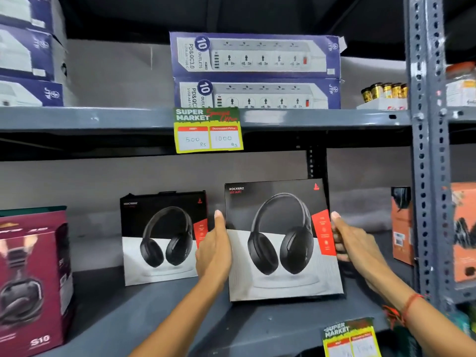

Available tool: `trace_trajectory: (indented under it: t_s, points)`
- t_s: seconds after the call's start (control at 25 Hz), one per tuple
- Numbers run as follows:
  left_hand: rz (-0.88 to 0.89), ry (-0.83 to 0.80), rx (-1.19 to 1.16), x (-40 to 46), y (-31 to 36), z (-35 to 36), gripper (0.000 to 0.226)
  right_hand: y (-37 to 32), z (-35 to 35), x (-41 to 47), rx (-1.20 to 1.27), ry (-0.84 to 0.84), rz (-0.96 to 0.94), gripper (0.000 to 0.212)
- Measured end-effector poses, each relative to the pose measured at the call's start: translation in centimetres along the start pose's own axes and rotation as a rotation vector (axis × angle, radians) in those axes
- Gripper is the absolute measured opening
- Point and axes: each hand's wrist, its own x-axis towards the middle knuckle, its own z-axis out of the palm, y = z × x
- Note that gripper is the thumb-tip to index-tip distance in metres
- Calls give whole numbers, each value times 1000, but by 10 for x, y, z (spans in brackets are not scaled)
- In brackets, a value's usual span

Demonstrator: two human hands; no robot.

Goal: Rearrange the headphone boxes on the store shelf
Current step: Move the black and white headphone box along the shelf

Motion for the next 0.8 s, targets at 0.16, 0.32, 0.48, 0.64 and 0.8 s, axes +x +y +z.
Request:
trace_trajectory:
  t_s: [0.16,0.32,0.48,0.64,0.8]
  points:
    - [-42,130,-36,8,-16,-41,77,-18,50,-22,20,-85,-46,59]
    - [-68,230,-201,31,-42,-90,73,-30,119,-45,159,-260,-39,40]
    - [-84,310,-195,68,-66,-142,72,-31,187,-62,200,-393,-15,29]
    - [-81,244,-235,96,-87,-166,72,-27,230,-66,205,-405,30,27]
    - [-86,135,-369,114,-101,-170,72,-22,251,-60,183,-380,37,38]
